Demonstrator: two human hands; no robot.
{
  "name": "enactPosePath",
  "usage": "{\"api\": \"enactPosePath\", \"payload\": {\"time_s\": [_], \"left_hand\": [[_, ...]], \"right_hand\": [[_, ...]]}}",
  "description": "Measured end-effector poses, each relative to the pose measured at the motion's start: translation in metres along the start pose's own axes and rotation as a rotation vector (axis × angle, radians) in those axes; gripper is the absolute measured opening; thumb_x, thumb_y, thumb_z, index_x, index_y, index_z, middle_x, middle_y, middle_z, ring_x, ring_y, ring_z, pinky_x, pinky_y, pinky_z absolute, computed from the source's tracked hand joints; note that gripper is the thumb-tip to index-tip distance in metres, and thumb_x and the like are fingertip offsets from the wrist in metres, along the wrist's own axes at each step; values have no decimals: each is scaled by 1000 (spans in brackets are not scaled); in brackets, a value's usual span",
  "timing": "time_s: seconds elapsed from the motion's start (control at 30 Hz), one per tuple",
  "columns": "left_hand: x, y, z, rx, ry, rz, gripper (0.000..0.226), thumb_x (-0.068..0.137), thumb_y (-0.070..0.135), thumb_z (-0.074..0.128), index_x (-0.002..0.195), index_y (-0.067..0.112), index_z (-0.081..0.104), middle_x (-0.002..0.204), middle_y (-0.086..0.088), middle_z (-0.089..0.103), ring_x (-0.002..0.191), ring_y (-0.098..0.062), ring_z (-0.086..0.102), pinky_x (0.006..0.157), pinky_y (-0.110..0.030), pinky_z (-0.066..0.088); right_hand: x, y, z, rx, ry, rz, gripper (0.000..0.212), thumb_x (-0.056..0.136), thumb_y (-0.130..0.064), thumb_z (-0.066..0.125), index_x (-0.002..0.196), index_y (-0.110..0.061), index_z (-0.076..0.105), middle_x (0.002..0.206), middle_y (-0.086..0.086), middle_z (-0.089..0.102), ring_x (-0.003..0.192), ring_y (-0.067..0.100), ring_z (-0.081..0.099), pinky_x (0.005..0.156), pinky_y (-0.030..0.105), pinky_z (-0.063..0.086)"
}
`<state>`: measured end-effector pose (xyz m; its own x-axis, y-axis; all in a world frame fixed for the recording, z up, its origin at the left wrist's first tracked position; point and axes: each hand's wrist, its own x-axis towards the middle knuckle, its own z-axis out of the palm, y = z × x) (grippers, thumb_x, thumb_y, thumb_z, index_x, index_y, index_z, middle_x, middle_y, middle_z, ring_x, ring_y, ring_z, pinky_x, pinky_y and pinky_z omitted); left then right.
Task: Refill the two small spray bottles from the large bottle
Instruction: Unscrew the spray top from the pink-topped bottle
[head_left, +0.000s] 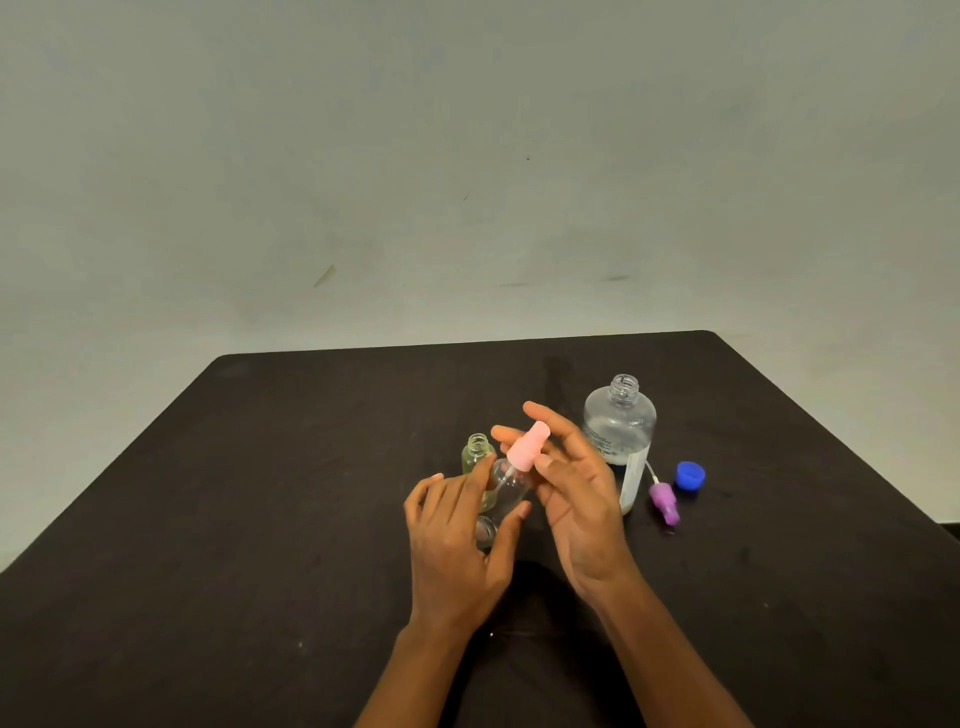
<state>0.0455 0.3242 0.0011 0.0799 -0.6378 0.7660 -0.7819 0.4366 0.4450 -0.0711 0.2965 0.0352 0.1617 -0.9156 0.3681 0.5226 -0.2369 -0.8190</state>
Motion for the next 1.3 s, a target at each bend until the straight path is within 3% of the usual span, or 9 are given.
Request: {"api": "enactPosePath", "payload": {"time_s": [0.1, 0.23, 0.37, 0.47, 0.63, 0.73, 0.93, 1.2, 1.3], "left_hand": [[0, 0, 0, -7, -5, 10, 44, 84, 37, 57, 110, 3, 65, 96, -1, 69, 91, -8, 57, 95, -33, 37], [0, 1, 0, -15, -14, 19, 43, 83, 37, 57, 110, 4, 65, 96, -1, 69, 92, -7, 57, 95, -34, 37], [0, 0, 1, -20, -21, 12, 42, 84, 37, 58, 111, 6, 66, 98, 2, 69, 92, -7, 58, 96, -35, 37], [-1, -1, 2, -14, -23, 15, 42, 84, 37, 58, 111, 7, 65, 98, 2, 68, 93, -5, 56, 95, -34, 37], [-1, -1, 4, -10, -11, 20, 43, 84, 37, 58, 112, 5, 65, 98, 1, 69, 94, -4, 55, 96, -33, 36], [0, -1, 3, -16, -5, 23, 43, 84, 37, 58, 111, 5, 65, 97, 1, 68, 93, -4, 54, 96, -33, 36], [0, -1, 2, -24, -20, 28, 43, 84, 36, 57, 112, 5, 65, 99, 1, 69, 94, -4, 54, 98, -30, 33], [-1, 0, 3, -27, -26, 23, 43, 84, 38, 57, 113, 7, 65, 100, 2, 68, 95, -4, 56, 98, -29, 33], [-1, 0, 3, -25, -13, 25, 42, 85, 38, 57, 112, 7, 65, 98, 3, 68, 93, -5, 56, 96, -31, 35]], "right_hand": [[0, 1, 2, -60, 48, -17, 46, 81, -27, 65, 125, -18, 55, 116, 5, 67, 110, 23, 63, 83, 27, 52], [0, 5, 3, -127, 164, -66, 43, 72, -24, 76, 112, -24, 63, 94, -1, 65, 91, 15, 64, 76, 24, 52], [0, 6, 0, -83, 190, -82, 37, 77, -9, 72, 112, -18, 61, 96, 8, 68, 92, 18, 66, 75, 25, 53], [0, 5, -1, -44, 129, -55, 33, 86, 0, 58, 117, -13, 57, 99, 15, 69, 95, 24, 66, 76, 28, 54], [0, 3, -1, -12, 78, -46, 37, 85, -9, 48, 121, -15, 56, 106, 15, 69, 103, 27, 65, 83, 31, 54], [1, 3, 1, -53, 115, -66, 36, 85, -17, 56, 121, -16, 56, 110, 8, 68, 107, 23, 63, 88, 32, 52], [1, 4, 2, -133, 175, -99, 41, 76, -21, 75, 114, -21, 60, 87, -3, 65, 88, 15, 64, 75, 24, 53], [1, 2, -5, -38, 80, -68, 43, 85, -7, 43, 127, -15, 52, 107, 16, 70, 107, 27, 64, 85, 29, 53], [2, 0, -3, -43, 100, -82, 45, 86, -12, 49, 131, -16, 48, 118, 9, 67, 116, 24, 60, 90, 30, 51]]}}
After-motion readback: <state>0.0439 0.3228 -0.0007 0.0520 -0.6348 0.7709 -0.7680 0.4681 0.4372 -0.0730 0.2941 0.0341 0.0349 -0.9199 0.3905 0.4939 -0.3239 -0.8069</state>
